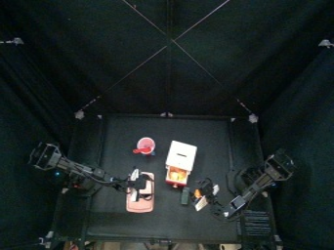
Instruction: Close drawer
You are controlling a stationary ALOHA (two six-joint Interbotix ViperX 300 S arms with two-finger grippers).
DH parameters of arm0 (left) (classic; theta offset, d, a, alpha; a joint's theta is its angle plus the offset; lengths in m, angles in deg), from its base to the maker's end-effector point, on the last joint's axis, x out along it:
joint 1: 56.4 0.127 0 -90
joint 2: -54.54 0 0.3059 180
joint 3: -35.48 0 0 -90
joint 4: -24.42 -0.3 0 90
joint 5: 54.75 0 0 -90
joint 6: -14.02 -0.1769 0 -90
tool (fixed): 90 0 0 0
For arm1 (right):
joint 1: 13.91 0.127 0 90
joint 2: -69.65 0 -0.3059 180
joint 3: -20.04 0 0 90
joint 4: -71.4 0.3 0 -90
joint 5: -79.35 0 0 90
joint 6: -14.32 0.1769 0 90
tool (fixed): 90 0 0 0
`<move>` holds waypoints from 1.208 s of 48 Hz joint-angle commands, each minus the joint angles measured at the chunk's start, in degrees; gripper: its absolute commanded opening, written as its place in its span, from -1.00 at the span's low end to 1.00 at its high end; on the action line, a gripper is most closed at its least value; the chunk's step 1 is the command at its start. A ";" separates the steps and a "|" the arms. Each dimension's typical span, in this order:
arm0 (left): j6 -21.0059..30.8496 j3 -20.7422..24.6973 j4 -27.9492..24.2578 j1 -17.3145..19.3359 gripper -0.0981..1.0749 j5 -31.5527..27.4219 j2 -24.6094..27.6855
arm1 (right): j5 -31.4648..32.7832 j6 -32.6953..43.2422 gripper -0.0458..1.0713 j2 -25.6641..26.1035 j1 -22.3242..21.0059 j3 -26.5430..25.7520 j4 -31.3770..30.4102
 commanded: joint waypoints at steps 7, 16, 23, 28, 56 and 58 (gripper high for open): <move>0.09 2.46 0.18 0.44 0.84 0.88 1.32 | 2.11 -0.09 0.82 1.49 -1.76 -0.97 -4.22; 0.09 3.96 0.62 0.44 0.74 0.97 3.52 | 3.69 0.70 0.81 3.96 -5.80 0.44 -5.10; 0.00 5.36 0.62 0.62 0.61 1.05 5.54 | 3.69 1.32 0.81 5.71 -9.23 1.76 -4.31; 0.09 6.68 0.70 0.70 0.51 1.05 7.47 | 3.60 1.23 0.81 6.50 -12.74 2.72 -3.34; -0.35 14.59 3.87 3.43 0.24 2.72 19.34 | -12.39 0.88 0.39 11.87 -25.49 10.11 -2.99; -0.44 14.68 4.22 3.60 0.24 2.64 19.42 | -14.41 0.62 0.32 11.87 -25.40 10.46 -2.99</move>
